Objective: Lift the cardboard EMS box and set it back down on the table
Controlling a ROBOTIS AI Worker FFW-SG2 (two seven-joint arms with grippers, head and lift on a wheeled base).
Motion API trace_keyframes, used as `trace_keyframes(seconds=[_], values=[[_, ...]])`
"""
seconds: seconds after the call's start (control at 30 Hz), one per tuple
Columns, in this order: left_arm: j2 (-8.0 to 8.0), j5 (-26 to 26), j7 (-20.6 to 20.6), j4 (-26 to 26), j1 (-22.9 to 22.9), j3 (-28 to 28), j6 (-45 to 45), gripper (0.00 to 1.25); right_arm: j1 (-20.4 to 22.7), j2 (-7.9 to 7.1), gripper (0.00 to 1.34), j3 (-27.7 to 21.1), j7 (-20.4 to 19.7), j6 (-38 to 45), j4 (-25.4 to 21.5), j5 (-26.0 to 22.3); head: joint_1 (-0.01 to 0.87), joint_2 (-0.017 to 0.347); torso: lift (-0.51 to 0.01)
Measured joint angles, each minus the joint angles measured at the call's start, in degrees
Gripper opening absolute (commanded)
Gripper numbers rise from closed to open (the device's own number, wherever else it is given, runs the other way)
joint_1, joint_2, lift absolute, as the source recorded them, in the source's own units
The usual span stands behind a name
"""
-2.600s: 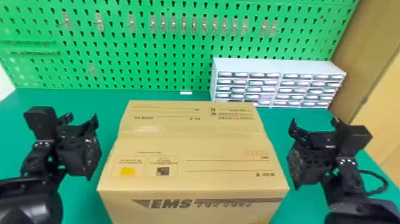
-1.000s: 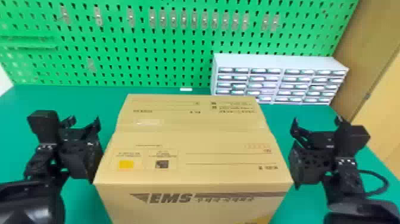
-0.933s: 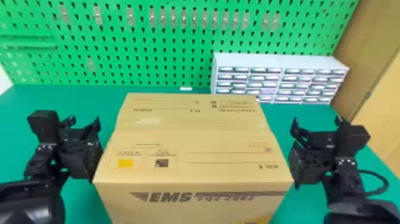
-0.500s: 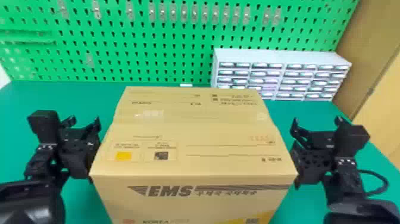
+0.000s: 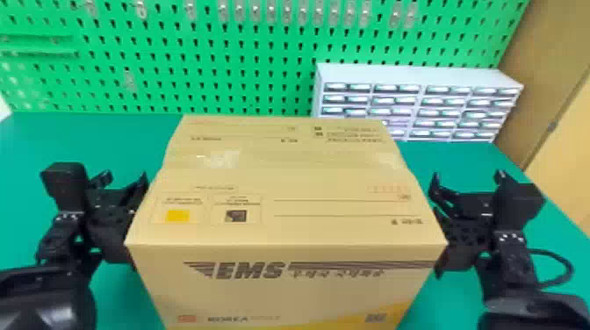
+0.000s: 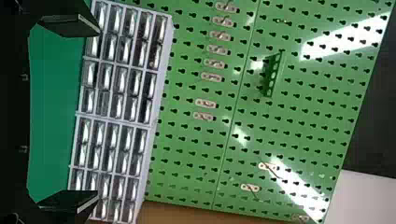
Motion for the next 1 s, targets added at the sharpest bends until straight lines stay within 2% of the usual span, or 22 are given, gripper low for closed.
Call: trace_keyframes(seconds=[1.0], values=[[0.02,0.0,0.0,0.0,0.0,0.0,0.0,0.73,0.17,0.4,1.26,-1.19,-0.08,-1.89,0.27,0.64,0.678,-0.014,-0.1]])
